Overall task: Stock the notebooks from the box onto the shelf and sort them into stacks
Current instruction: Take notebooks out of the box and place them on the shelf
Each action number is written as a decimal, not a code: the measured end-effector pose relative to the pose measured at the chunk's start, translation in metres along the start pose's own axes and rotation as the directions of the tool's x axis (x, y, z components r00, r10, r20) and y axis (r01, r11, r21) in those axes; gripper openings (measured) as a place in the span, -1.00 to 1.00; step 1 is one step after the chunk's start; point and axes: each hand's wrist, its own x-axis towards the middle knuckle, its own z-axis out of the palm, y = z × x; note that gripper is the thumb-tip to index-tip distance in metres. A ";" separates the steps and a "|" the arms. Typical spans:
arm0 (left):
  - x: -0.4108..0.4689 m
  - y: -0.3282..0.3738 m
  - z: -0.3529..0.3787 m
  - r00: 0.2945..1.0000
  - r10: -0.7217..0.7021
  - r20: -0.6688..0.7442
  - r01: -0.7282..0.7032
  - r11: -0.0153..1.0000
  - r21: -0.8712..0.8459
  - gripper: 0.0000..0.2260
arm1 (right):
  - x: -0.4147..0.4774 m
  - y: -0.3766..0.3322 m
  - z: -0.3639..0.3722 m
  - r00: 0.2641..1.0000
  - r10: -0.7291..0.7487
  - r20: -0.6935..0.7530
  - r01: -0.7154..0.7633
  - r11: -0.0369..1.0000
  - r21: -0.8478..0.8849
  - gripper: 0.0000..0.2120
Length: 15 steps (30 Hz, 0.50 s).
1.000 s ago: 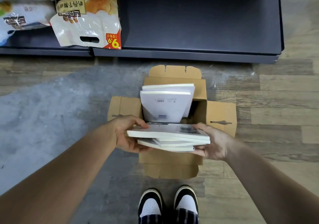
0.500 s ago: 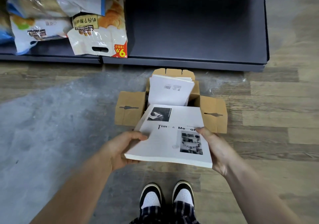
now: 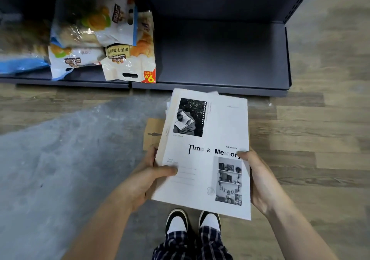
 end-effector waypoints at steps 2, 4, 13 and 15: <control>-0.020 0.019 0.004 0.998 0.066 0.004 -0.066 0.998 0.011 -0.45 | -0.019 -0.018 0.007 0.997 -0.066 0.036 0.066 0.998 0.004 -0.73; -0.039 0.040 0.010 0.990 0.140 0.000 -0.140 0.990 -0.009 -0.47 | -0.039 -0.039 0.016 0.989 -0.136 0.060 0.137 0.991 0.001 -0.73; -0.136 0.143 0.042 0.885 0.450 -0.117 -0.454 0.891 -0.003 -0.42 | -0.151 -0.148 0.064 0.934 -0.332 0.133 0.328 0.943 0.055 -0.78; -0.161 0.163 0.046 0.859 0.496 -0.129 -0.500 0.866 -0.003 -0.40 | -0.179 -0.167 0.071 0.922 -0.360 0.142 0.356 0.933 0.056 -0.70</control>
